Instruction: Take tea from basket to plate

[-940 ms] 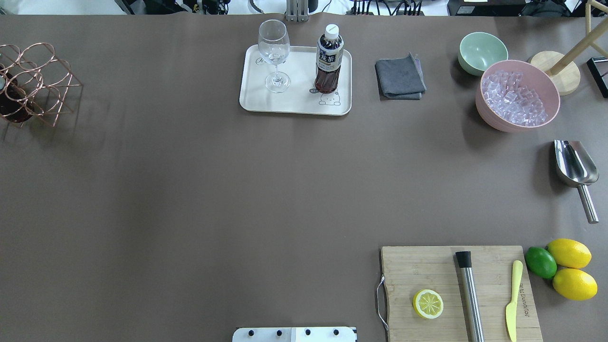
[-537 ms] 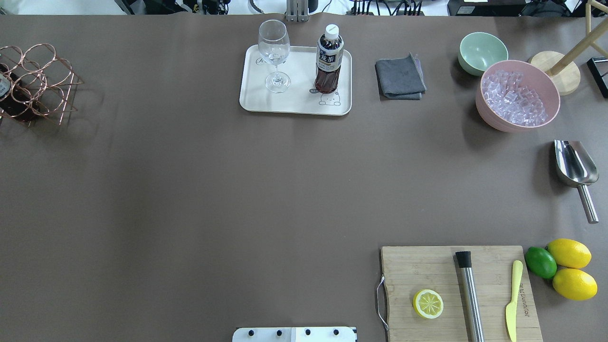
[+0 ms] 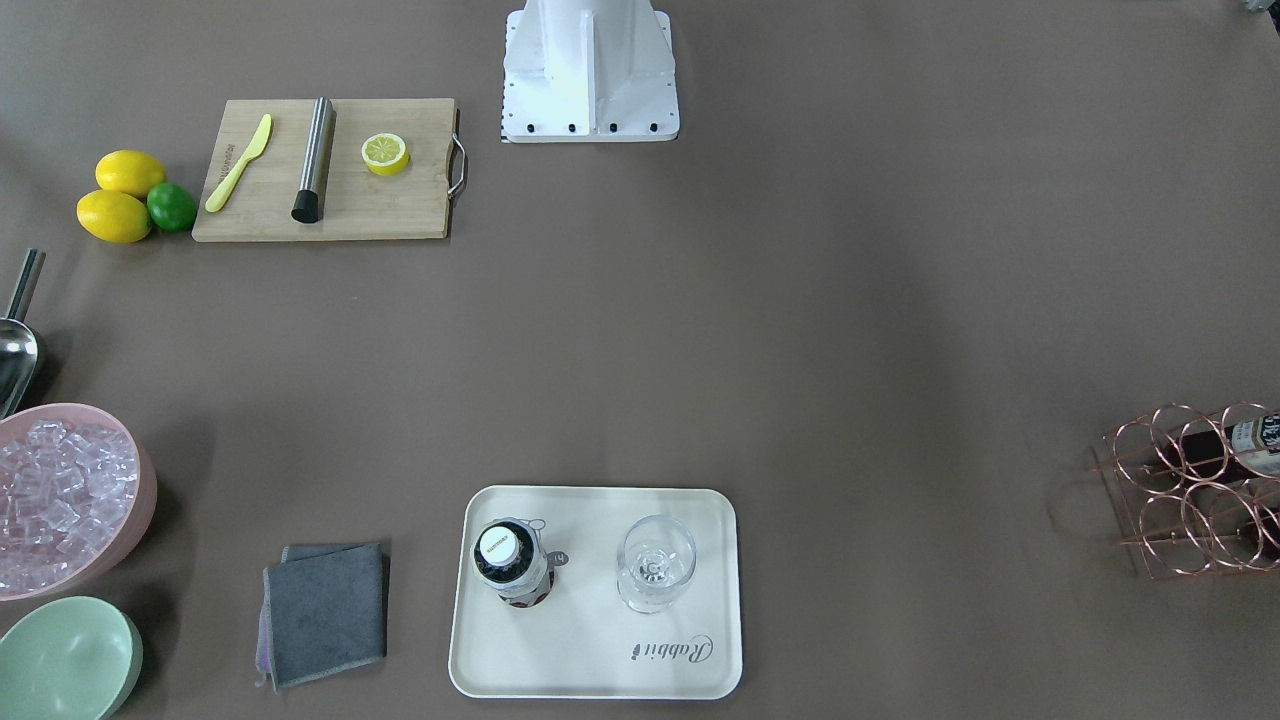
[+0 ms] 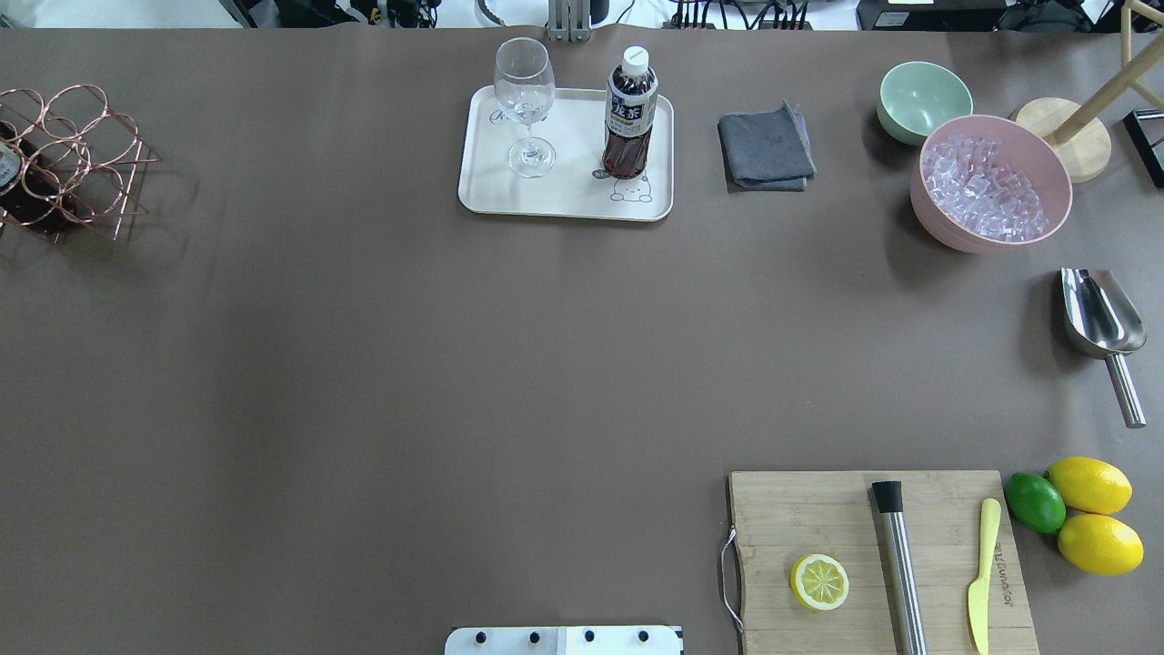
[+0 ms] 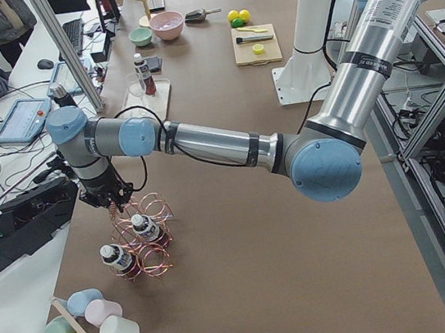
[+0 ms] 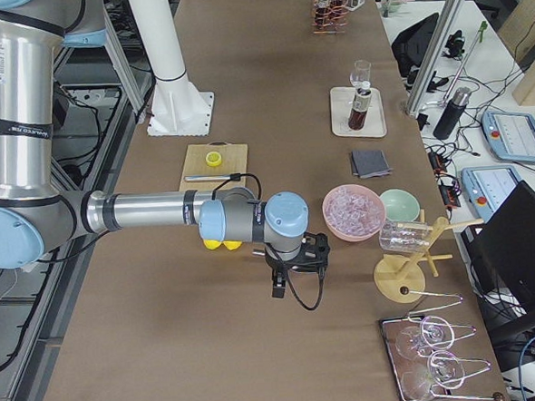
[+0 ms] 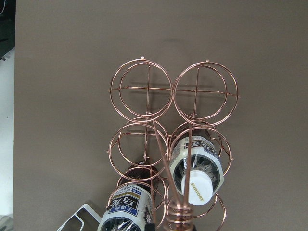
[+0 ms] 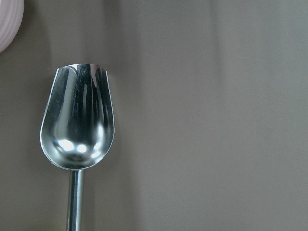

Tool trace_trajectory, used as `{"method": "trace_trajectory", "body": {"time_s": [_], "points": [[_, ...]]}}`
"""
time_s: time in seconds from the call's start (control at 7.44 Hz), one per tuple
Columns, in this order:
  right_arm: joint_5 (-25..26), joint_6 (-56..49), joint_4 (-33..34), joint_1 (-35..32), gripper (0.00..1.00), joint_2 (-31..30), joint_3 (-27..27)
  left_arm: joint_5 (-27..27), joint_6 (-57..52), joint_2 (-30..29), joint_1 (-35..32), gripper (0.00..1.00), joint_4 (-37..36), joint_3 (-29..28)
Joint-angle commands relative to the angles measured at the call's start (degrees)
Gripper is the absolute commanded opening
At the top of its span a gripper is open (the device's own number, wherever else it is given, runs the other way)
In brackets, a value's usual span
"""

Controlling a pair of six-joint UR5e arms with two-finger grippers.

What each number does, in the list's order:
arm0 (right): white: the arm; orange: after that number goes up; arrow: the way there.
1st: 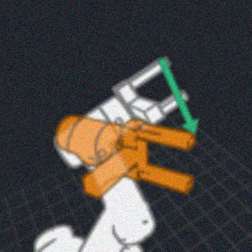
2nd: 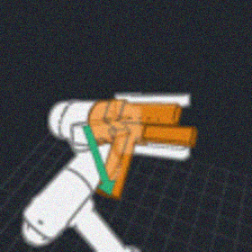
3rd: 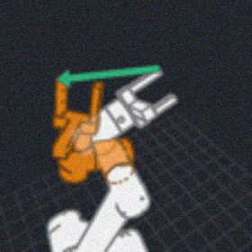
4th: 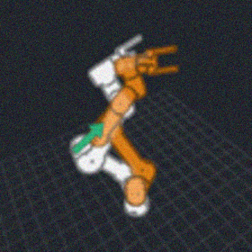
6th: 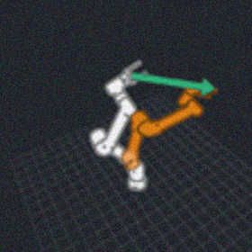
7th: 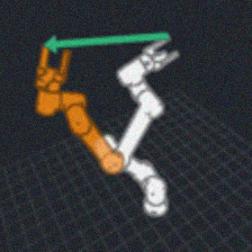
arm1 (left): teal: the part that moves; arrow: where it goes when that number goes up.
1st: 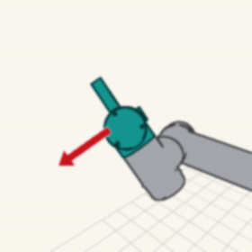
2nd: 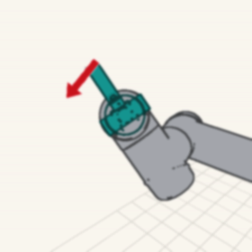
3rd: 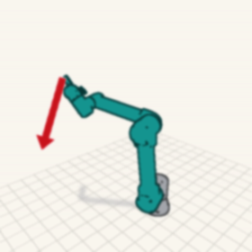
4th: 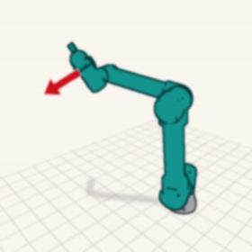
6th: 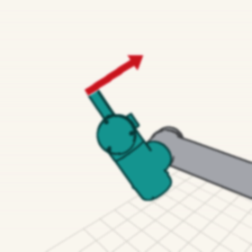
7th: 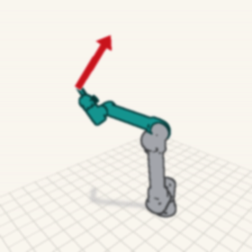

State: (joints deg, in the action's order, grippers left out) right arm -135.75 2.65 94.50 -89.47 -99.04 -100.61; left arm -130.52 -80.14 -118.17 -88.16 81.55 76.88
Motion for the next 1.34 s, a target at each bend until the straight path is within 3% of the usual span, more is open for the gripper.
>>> {"method": "trace_trajectory", "body": {"time_s": [0.0,0.13,0.54,0.81,0.94,1.21], "points": [[0.0,-0.4,-0.1,-0.1,1.0,-0.5,0.1,0.0,0.3,0.0,-0.1,0.67,-0.3,0.9],[0.0,-0.5,-0.1,0.0,1.0,-0.5,0.2,0.0,0.4,0.1,-0.1,0.98,-0.3,1.2],[0.1,-0.6,-0.2,-0.1,1.0,-0.6,0.6,-0.3,4.7,0.2,-0.7,0.98,-0.7,2.4],[0.3,-0.6,-0.2,-0.1,1.0,-0.7,0.6,-0.4,14.8,8.0,-5.0,0.98,-1.5,9.7],[0.3,-0.6,-0.1,-0.2,1.0,-0.8,0.6,-0.5,22.9,11.7,-6.7,0.98,-1.6,13.4],[0.2,-0.2,-0.1,-0.2,1.0,-0.8,0.6,-1.1,60.7,18.5,-7.1,0.98,-1.6,19.5]]}}
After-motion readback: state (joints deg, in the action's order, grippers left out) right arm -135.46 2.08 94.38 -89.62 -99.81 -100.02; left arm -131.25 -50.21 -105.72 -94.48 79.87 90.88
